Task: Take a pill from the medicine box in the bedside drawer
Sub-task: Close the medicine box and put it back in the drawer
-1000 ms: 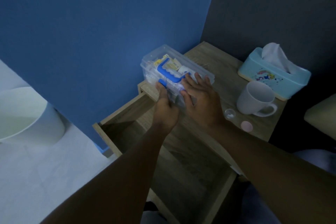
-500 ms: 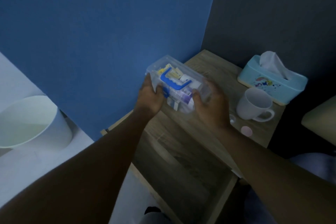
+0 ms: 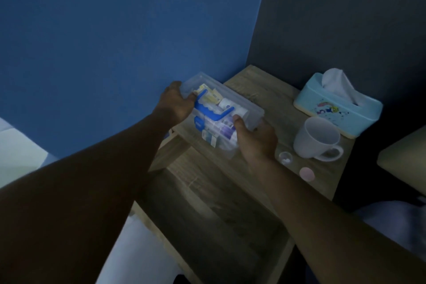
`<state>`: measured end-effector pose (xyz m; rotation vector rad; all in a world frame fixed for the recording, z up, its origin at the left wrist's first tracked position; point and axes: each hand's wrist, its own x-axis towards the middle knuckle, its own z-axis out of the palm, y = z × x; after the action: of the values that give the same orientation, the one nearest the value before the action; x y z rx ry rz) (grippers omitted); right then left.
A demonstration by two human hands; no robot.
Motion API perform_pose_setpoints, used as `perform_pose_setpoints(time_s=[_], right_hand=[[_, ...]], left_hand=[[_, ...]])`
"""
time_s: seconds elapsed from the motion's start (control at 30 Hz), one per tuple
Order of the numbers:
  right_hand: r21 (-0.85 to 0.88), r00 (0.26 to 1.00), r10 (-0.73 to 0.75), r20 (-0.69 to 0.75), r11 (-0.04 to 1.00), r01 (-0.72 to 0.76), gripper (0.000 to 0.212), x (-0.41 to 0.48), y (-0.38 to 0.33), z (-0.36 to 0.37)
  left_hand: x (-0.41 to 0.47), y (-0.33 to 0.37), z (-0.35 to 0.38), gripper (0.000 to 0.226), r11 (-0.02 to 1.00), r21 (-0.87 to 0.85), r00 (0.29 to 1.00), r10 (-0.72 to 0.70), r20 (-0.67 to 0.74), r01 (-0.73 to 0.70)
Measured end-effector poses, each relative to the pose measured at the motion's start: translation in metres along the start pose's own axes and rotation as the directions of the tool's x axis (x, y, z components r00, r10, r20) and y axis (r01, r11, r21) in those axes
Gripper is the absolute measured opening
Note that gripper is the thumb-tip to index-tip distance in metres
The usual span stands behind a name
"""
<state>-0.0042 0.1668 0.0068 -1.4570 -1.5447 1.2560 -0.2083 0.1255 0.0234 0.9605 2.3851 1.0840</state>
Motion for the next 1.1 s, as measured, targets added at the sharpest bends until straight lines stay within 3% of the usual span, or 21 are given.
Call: perform_pose_setpoints(time_s=[0.27, 0.43, 0.63, 0.8, 1.1], right_hand=[[0.061, 0.996, 0.083, 0.033, 0.995, -0.085, 0.045, -0.009, -0.011, -0.015], [0.160, 0.989, 0.126, 0.076, 0.978, -0.136, 0.019, -0.039, -0.012, -0.040], [0.232, 0.983, 0.160, 0.085, 0.957, -0.175, 0.032, -0.096, -0.012, -0.061], [0.170, 0.975, 0.185, 0.124, 0.964, -0.205, 0.026, -0.138, 0.012, -0.074], [0.121, 0.980, 0.164, 0.113, 0.977, -0.177, 0.030, -0.171, 0.045, -0.076]], left_hand=[[-0.014, -0.003, -0.018, 0.056, 0.999, -0.035, 0.999, -0.036, -0.040, 0.035], [-0.044, 0.002, -0.039, 0.059, 0.996, -0.074, 0.996, -0.058, -0.069, 0.053], [-0.096, -0.003, -0.056, 0.055, 0.996, -0.031, 0.994, -0.083, -0.073, 0.081], [-0.134, -0.020, -0.053, 0.062, 0.993, 0.017, 0.993, -0.112, -0.047, 0.113], [-0.166, -0.076, -0.052, 0.062, 0.982, -0.022, 0.975, -0.182, 0.124, 0.186]])
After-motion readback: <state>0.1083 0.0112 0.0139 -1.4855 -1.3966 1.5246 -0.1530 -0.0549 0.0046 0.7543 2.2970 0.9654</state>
